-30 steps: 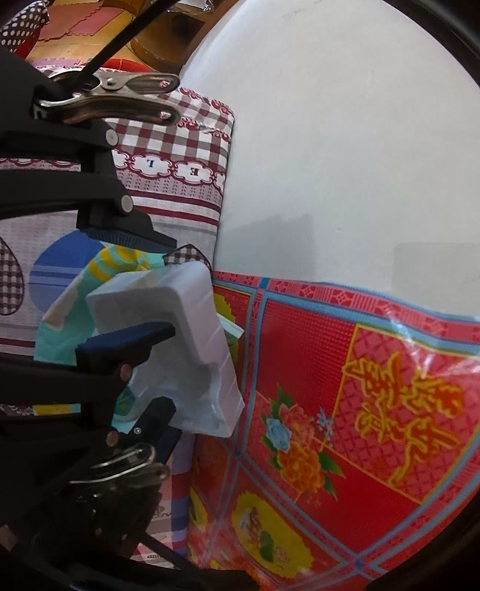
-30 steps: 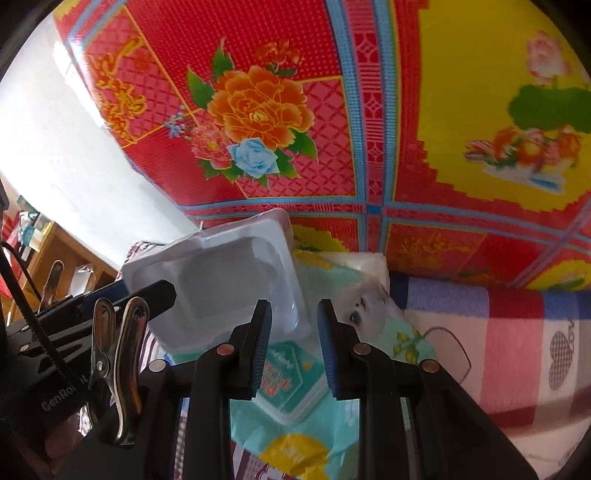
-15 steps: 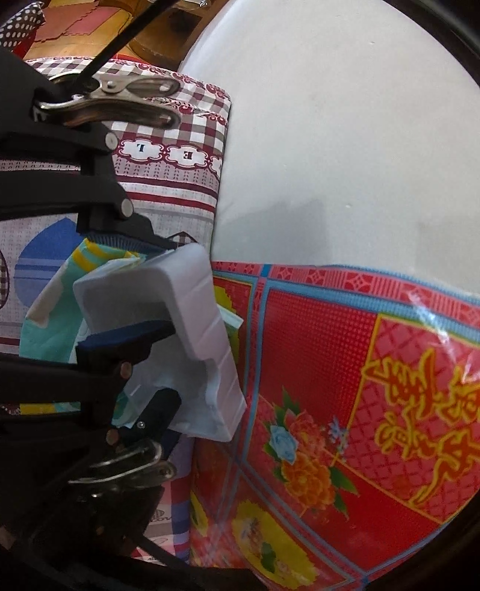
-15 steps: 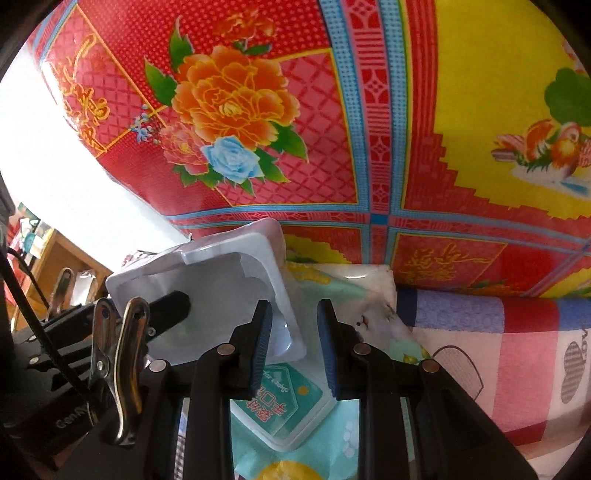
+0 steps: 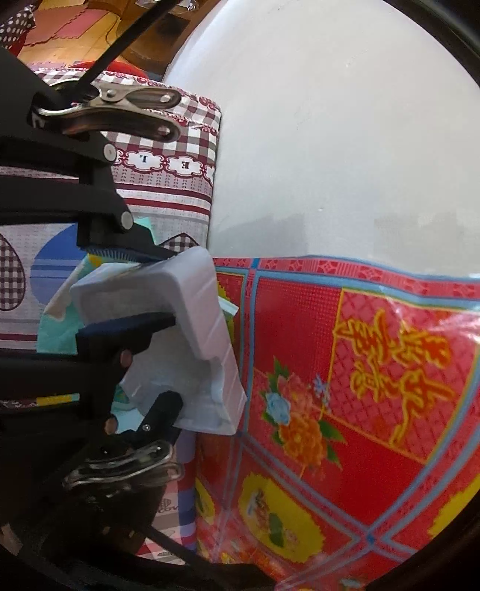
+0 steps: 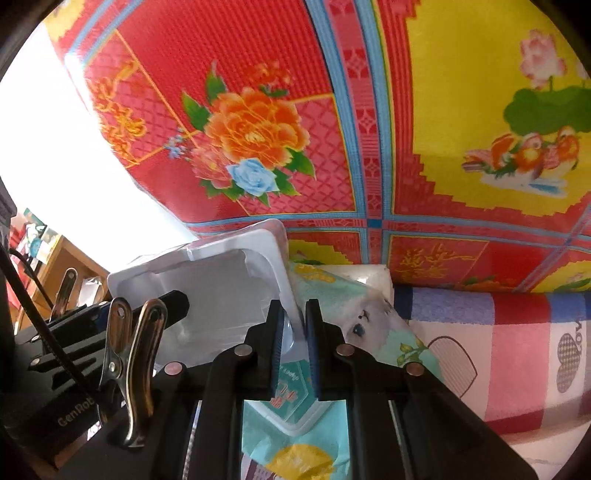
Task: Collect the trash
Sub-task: 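Close the left gripper on the white plastic tray while the right gripper closes on its rim, then lift the white plastic tray and carry it over the red bucket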
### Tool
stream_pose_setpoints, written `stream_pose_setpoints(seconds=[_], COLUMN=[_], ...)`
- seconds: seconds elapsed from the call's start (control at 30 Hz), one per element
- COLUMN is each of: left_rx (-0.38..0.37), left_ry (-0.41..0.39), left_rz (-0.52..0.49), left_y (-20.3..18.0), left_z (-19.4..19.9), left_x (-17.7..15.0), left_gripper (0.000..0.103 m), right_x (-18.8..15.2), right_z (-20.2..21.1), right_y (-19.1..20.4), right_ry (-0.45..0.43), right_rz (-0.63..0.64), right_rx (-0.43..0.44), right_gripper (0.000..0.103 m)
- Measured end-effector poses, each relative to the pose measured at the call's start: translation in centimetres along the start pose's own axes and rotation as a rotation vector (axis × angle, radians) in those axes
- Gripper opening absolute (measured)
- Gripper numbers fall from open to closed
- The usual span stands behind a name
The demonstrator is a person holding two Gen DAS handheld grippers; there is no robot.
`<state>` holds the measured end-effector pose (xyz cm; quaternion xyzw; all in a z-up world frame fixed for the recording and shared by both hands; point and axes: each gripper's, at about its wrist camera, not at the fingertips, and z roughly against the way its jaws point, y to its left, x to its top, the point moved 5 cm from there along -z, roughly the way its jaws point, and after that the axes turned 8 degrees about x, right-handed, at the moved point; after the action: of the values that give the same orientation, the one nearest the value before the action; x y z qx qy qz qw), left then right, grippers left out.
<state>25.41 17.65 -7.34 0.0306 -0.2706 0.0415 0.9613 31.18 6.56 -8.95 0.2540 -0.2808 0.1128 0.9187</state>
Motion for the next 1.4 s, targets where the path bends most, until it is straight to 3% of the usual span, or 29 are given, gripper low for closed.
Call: stream_pose_setpoints(seconds=[0.9, 1.4], left_rx=[0.041, 0.061], left_ry=[-0.026, -0.01], left_rz=[0.069, 0.148], left_y=[2.5, 8.8], left_z=[7.2, 8.8], left_x=[-4.8, -7.9], left_gripper=[0.028, 0.029], right_x=[-2.8, -4.1], right_z=[2.0, 1.6], right_y=[5.0, 10.1], right_ry=[0.005, 0.04], right_rz=[0.062, 0.125], right_rx=[0.059, 0.094], right_gripper=[0.013, 0.013])
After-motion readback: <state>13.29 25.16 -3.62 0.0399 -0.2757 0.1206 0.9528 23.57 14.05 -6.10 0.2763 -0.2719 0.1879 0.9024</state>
